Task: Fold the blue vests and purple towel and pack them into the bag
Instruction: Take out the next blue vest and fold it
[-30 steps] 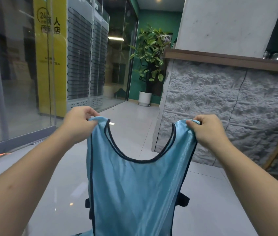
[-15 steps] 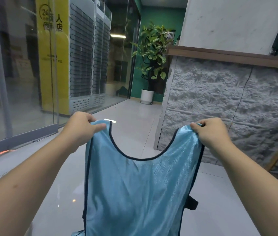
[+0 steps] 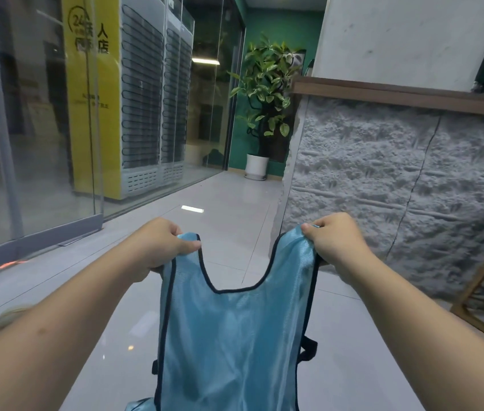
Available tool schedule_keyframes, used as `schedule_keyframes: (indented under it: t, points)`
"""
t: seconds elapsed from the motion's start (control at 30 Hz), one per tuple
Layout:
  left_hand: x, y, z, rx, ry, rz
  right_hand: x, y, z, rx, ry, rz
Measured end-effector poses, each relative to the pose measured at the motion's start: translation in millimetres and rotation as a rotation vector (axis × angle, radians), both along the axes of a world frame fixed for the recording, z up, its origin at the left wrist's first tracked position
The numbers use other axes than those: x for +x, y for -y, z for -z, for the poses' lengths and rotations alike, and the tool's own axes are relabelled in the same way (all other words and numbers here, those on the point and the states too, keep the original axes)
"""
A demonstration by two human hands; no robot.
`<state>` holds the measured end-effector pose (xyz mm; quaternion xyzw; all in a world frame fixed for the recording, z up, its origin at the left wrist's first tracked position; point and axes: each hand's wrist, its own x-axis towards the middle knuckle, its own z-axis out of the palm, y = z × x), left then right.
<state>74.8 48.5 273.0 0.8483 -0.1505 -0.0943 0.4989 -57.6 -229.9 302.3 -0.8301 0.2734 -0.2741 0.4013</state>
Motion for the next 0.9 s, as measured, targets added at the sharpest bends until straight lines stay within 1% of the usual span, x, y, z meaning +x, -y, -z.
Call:
schedule_keyframes:
  t: [0.07,0.2,0.37,0.5,0.63,0.73,0.77,0.83,0.9]
  points:
    - [-2,6,0,-0.047,-0.017,0.006,0,-7,0,0.018,-0.001,-0.001]
    - [-15,24,1,-0.225,-0.069,0.034,4,-21,3,0.037,-0.005,-0.042]
    - [-45,47,-1,-0.444,-0.210,0.134,11,-49,12,-0.027,0.013,-0.121]
    - [-54,58,2,-0.488,-0.247,0.183,14,-68,17,-0.012,-0.001,-0.196]
    - [-57,57,0,-0.539,-0.290,0.216,11,-77,14,-0.054,-0.052,-0.279]
    - [-58,52,-3,-0.549,-0.322,0.282,3,-76,9,0.018,-0.088,-0.365]
    - [-59,51,-4,-0.532,-0.313,0.320,-1,-77,7,0.030,-0.098,-0.387]
    - [-60,49,-5,-0.492,-0.275,0.386,-9,-78,4,-0.010,-0.107,-0.433]
    - [-61,48,-6,-0.460,-0.217,0.397,-15,-81,2,-0.057,-0.119,-0.477]
